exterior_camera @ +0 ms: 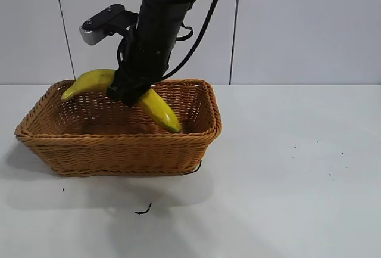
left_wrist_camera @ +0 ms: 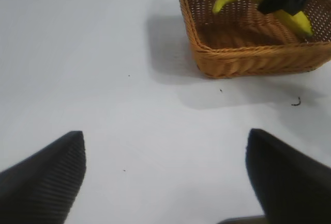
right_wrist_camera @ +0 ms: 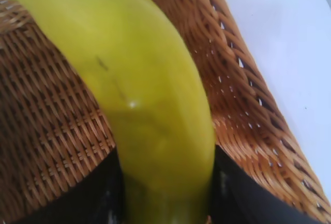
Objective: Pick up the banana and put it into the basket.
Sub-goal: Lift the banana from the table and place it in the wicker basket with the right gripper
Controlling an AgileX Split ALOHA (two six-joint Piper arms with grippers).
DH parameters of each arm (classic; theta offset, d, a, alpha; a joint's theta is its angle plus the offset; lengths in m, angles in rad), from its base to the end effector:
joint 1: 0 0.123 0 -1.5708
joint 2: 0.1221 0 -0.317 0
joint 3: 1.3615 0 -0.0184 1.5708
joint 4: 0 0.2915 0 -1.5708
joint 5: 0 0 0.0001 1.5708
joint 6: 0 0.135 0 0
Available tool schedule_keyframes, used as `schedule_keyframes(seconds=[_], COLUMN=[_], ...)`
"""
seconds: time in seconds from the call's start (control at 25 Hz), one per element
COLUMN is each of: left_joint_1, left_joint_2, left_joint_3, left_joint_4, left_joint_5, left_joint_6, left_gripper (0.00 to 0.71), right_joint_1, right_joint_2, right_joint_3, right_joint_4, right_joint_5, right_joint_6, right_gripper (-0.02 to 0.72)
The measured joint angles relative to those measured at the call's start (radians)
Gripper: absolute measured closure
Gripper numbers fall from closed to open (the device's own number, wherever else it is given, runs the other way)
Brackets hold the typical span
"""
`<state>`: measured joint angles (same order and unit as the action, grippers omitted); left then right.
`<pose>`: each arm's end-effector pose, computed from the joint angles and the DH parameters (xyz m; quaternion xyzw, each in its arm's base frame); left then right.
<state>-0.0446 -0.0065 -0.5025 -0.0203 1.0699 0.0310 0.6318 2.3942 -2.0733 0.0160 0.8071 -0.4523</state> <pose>0.0359 -0.0040 0.2768 0.0327 0.8526 -0.0137 0.5213 0.4938 0.3633 0.1424 -0.4946 0.8287 0.0305 0.2602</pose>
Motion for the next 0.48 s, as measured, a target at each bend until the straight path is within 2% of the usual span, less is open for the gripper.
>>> schedule_keyframes(seconds=[0.08, 0.16, 0.28, 0.48], left_joint_1=[0.000, 0.000, 0.000, 0.000], left_joint_2=[0.000, 0.000, 0.000, 0.000], left_joint_3=[0.000, 0.000, 0.000, 0.000], left_joint_4=[0.000, 0.000, 0.000, 0.000], left_joint_5=[0.000, 0.000, 0.000, 0.000], left_joint_6=[0.000, 0.000, 0.000, 0.000], left_gripper=[0.075, 0.075, 0.075, 0.075], right_joint_1=[0.000, 0.000, 0.000, -0.038], right_joint_2=[-0.008, -0.026, -0.072, -0.140], right_joint_3=[0.000, -0.001, -0.009, -0.020], right_joint_4=[-0.004, -0.016, -0.051, -0.077], right_joint_5=[0.002, 0.011, 0.049, 0.136], right_joint_6=[0.016, 0.058, 0.163, 0.262], right_gripper=[0.141, 0.055, 0.021, 0.014])
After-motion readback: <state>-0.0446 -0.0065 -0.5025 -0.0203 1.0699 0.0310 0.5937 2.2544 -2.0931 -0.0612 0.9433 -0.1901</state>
